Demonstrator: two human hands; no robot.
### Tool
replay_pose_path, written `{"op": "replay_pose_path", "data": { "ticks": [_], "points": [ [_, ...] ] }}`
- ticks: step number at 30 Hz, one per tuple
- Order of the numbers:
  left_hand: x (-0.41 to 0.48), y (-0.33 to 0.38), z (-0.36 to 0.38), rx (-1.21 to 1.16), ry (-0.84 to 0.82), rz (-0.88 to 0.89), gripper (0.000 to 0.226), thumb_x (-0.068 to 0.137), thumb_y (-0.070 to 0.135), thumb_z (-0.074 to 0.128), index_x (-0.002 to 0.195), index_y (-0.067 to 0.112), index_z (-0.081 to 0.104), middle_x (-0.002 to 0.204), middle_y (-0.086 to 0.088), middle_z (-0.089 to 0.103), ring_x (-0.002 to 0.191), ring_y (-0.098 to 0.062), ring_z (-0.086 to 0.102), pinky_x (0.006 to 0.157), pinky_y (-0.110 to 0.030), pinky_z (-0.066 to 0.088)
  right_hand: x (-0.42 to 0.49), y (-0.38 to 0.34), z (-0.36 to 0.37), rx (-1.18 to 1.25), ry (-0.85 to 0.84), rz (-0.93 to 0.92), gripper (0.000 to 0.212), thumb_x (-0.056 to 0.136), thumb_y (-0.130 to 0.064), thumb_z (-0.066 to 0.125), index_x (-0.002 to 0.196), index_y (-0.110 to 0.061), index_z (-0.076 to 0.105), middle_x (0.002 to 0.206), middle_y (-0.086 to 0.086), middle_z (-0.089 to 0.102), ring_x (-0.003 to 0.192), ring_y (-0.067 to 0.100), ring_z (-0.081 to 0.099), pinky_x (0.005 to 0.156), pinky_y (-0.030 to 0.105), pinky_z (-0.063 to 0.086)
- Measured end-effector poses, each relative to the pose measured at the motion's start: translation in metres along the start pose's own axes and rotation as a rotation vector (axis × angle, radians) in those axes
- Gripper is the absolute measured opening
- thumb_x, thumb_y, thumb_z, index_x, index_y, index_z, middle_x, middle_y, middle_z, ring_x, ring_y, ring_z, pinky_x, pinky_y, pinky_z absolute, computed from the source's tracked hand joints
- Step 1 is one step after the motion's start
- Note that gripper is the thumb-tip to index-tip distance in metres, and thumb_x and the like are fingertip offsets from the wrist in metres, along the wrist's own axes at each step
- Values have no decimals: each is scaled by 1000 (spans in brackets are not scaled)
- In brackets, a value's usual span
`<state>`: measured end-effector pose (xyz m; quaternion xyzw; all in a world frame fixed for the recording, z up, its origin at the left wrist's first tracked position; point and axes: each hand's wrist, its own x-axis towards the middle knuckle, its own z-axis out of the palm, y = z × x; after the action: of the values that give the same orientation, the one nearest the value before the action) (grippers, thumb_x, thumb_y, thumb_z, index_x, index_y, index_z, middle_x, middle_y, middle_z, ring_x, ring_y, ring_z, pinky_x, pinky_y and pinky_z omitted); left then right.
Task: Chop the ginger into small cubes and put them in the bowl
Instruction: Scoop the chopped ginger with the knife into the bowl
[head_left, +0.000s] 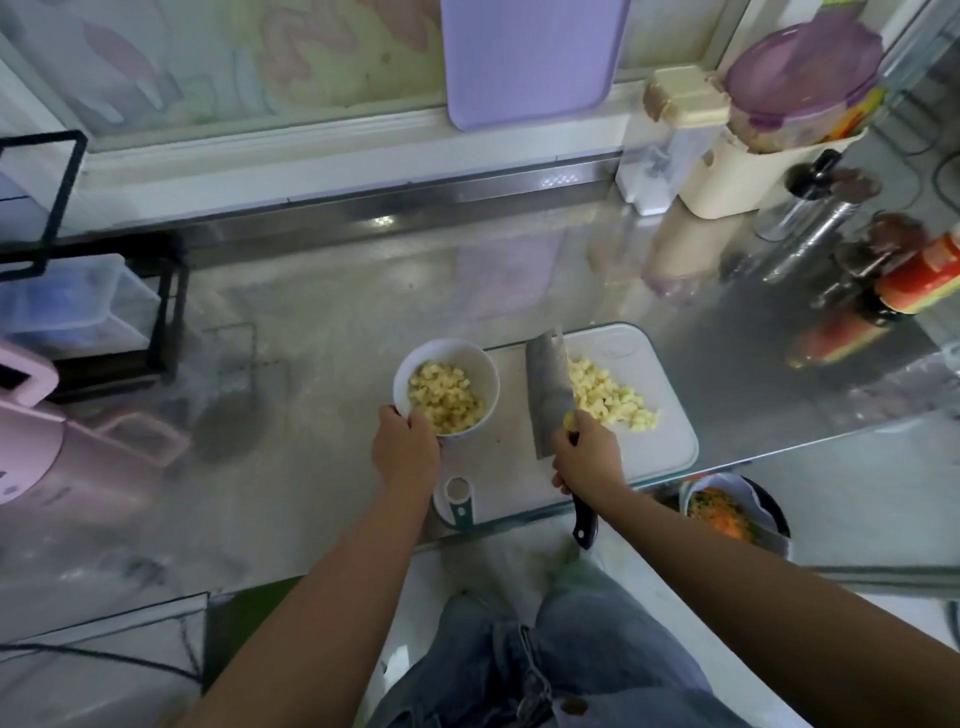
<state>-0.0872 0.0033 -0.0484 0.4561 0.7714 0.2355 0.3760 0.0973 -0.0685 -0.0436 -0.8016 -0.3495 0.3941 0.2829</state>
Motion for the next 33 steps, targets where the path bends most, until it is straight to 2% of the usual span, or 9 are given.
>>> {"op": "replay_pose_path", "data": {
  "ticks": [3,9,13,16,21,25,28,31,33],
  "points": [
    [-5,3,9,57,-26,16,28,99,23,39,115,2,49,107,-21,61,95,-36,60,82,-40,49,1,-3,-13,102,-28,-34,14,99,-18,44,86,-18,48,64,8,58,40,14,53,40,24,44],
    [-13,3,14,196,-31,2,31,100,23,40,122,3,46,113,-19,59,99,-33,58,76,-36,41,20,-5,-57,130,-20,-133,12,95,-15,47,90,-6,52,65,11,60,39,15,51,40,25,43],
    [-29,16,15,492,214,73,44,96,29,46,128,1,39,125,-21,48,110,-33,49,86,-38,42,40,7,-88,98,-2,-145,19,97,-20,47,91,-3,54,64,10,59,42,19,53,42,29,44],
    [-43,36,24,462,367,435,44,87,17,53,129,5,45,121,-18,49,109,-33,47,93,-41,38,55,24,-111,70,24,-128,29,100,-28,47,88,-3,55,62,9,59,39,16,52,40,26,44],
    [-71,69,72,325,65,990,33,91,14,40,120,6,54,119,-15,52,113,-30,48,101,-42,39,75,51,-146,27,59,-108,29,98,-30,51,74,-13,54,56,6,58,39,17,52,40,26,44],
    [-75,70,112,352,-158,820,41,100,18,41,138,2,42,146,-17,38,137,-30,32,116,-37,24,91,71,-169,-75,80,-88,30,96,-30,54,73,-13,58,52,5,60,39,18,56,41,25,45],
    [-66,66,126,454,-150,668,53,104,27,30,150,2,20,159,-16,12,148,-27,9,120,-36,10,100,86,-175,-154,55,-72,32,96,-32,55,68,-16,56,48,0,59,35,9,55,38,19,41],
    [-59,69,127,281,-189,514,58,101,29,36,150,2,22,159,-16,11,148,-30,7,121,-43,10,103,96,-170,-196,38,-104,37,94,-30,58,59,-21,50,41,-8,50,37,2,48,40,16,35],
    [-57,68,129,255,-174,463,59,100,29,37,150,1,22,159,-16,11,148,-30,7,121,-45,10,103,100,-165,-223,22,-115,37,94,-30,59,59,-21,49,45,-9,48,44,5,47,48,26,37]
  ]
}}
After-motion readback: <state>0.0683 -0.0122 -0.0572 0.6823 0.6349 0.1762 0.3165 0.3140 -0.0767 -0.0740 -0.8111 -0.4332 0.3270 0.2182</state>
